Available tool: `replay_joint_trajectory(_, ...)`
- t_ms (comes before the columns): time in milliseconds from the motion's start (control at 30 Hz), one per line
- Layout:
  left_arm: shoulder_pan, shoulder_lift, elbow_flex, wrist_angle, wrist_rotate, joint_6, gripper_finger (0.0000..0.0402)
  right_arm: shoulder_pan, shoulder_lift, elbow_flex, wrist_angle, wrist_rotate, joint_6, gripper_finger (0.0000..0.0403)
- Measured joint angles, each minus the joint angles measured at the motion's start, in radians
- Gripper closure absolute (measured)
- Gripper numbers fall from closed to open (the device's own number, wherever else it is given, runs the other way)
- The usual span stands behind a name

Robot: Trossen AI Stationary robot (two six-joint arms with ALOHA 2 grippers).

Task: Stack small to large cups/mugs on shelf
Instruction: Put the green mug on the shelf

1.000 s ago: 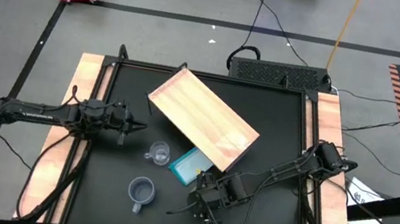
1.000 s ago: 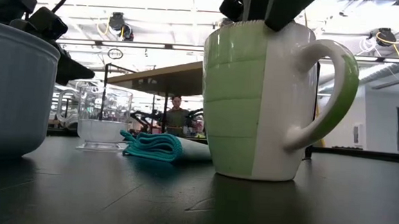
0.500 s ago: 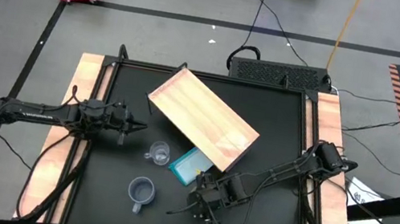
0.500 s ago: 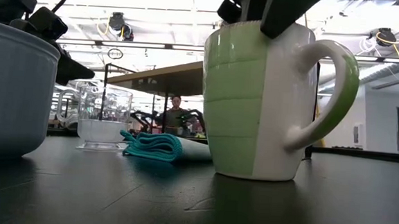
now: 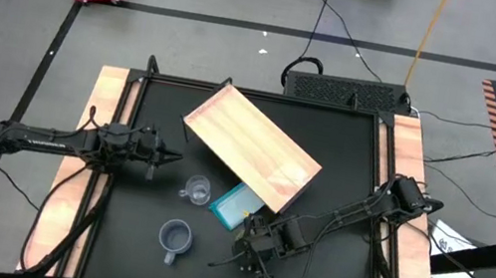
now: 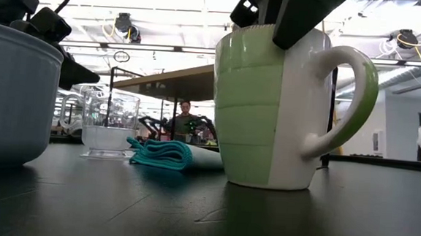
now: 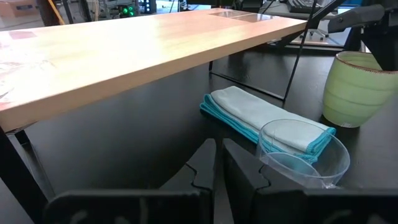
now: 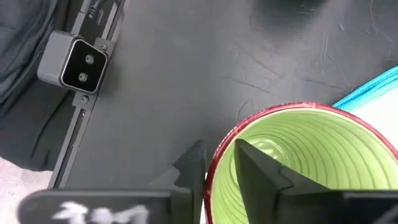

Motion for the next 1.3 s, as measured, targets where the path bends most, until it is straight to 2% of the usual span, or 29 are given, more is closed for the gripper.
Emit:
replay_joint_trajectory(167,0.000,0.000,0.000,0.000,0.000,0.000,0.0371,0.000,0.000,0.000,0.008,0.007,-0.006,0.0391)
replay_joint_trajectory(700,0.000,0.000,0.000,-0.001,0.000,0.000,0.0371,0.004,-0.032,0.000,0.062,0.007,-0.051,0.0397)
replay_joint_trajectory(1000,0.000,0.000,0.000,-0.001,0.000,0.000,0.0371,0.001,-0.095,0.000,0.060,0.091,-0.054,0.0397)
replay_joint_trajectory(1300,0.000,0.000,0.000,-0.001,0.000,0.000,0.0371,-0.041,-0.135,0.000,0.062,0.109,-0.073,0.0397)
